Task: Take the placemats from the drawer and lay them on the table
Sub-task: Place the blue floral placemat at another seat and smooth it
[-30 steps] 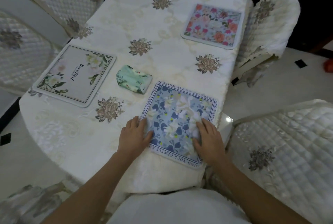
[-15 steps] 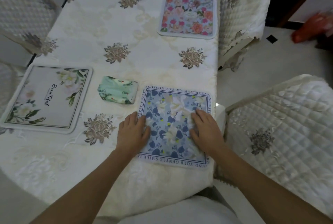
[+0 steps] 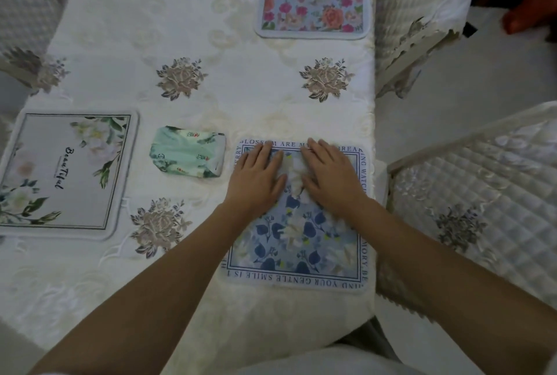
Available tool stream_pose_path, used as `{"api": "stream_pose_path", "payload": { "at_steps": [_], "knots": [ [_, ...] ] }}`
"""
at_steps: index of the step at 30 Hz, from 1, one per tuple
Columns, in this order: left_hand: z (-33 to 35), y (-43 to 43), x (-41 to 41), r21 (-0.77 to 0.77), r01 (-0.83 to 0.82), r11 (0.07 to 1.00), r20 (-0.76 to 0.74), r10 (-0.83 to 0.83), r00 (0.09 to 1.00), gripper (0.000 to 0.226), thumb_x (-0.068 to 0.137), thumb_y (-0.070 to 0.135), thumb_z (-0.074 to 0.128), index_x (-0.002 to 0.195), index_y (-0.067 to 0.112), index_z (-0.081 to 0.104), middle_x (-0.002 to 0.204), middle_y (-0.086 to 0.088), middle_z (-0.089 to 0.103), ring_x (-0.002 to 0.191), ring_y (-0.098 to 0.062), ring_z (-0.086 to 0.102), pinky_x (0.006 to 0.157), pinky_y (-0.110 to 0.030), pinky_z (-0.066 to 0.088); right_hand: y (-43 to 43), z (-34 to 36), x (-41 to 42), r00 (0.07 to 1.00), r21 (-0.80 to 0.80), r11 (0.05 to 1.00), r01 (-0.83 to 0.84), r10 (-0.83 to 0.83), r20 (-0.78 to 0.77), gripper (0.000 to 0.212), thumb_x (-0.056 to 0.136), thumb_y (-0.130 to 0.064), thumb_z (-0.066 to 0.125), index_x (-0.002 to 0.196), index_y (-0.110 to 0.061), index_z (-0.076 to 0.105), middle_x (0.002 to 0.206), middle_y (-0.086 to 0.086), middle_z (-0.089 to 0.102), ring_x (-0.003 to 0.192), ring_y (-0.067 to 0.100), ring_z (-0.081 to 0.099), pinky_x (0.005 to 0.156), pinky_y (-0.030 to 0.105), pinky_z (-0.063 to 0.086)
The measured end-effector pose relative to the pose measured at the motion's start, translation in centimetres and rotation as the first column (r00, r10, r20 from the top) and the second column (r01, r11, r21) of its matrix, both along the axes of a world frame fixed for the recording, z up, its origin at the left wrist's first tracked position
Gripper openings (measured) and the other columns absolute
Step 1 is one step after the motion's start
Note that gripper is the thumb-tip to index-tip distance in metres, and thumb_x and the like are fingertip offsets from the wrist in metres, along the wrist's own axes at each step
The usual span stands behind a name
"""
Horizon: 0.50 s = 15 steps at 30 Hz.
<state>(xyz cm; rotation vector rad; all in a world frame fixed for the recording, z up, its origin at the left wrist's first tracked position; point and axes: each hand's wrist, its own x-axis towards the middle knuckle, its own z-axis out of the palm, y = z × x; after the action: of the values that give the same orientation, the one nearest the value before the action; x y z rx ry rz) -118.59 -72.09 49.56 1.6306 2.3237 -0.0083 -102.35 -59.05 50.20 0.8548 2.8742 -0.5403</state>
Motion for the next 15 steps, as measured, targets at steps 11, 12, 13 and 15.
{"api": "stream_pose_path", "payload": {
  "at_steps": [11,12,13,15],
  "knots": [
    [0.8,-2.7,-2.0,-0.045,-0.068,0.997,-0.012,0.068,0.998,0.066,0.103,0.055,0.021,0.160,0.022,0.016,0.167,-0.010,0.010,0.154,-0.025,0.006,0.124,-0.045,0.008,0.4,0.5,4.0,0.996,-0.015,0.996,0.090,-0.090,0.015,0.063,0.101,-0.038,0.045,0.155,-0.011,0.027,0.164,0.008,0.021,0.152,0.027,0.013,0.123,0.044,0.011],
    [0.9,-2.0,-1.6,-0.027,-0.050,0.998,0.004,0.050,0.999,0.066,0.103,0.055,0.022,0.159,0.022,0.017,0.167,-0.009,0.011,0.154,-0.026,0.006,0.123,-0.045,0.007,0.2,0.5,3.4,0.998,-0.020,0.998,0.059,-0.059,0.001,0.062,0.102,-0.038,0.045,0.155,-0.011,0.028,0.163,0.007,0.022,0.152,0.027,0.013,0.123,0.044,0.012],
    [1.0,-1.2,-1.1,-0.010,-0.015,1.000,0.018,0.015,1.000,0.065,0.103,0.054,0.023,0.159,0.021,0.018,0.167,-0.009,0.011,0.154,-0.025,0.006,0.123,-0.044,0.006,-0.1,0.4,2.8,1.000,-0.018,0.999,0.028,-0.028,-0.013,0.061,0.102,-0.038,0.045,0.155,-0.011,0.029,0.163,0.008,0.023,0.151,0.026,0.014,0.123,0.044,0.012],
    [0.9,0.5,0.1,0.003,0.077,0.997,0.040,-0.077,0.996,0.065,0.104,0.053,0.023,0.159,0.020,0.020,0.167,-0.008,0.010,0.154,-0.025,0.005,0.124,-0.043,0.005,-0.5,0.3,1.5,0.999,-0.015,1.000,-0.016,0.015,-0.034,0.060,0.102,-0.037,0.045,0.154,-0.011,0.032,0.162,0.008,0.026,0.151,0.026,0.018,0.123,0.042,0.011]
  ]
}}
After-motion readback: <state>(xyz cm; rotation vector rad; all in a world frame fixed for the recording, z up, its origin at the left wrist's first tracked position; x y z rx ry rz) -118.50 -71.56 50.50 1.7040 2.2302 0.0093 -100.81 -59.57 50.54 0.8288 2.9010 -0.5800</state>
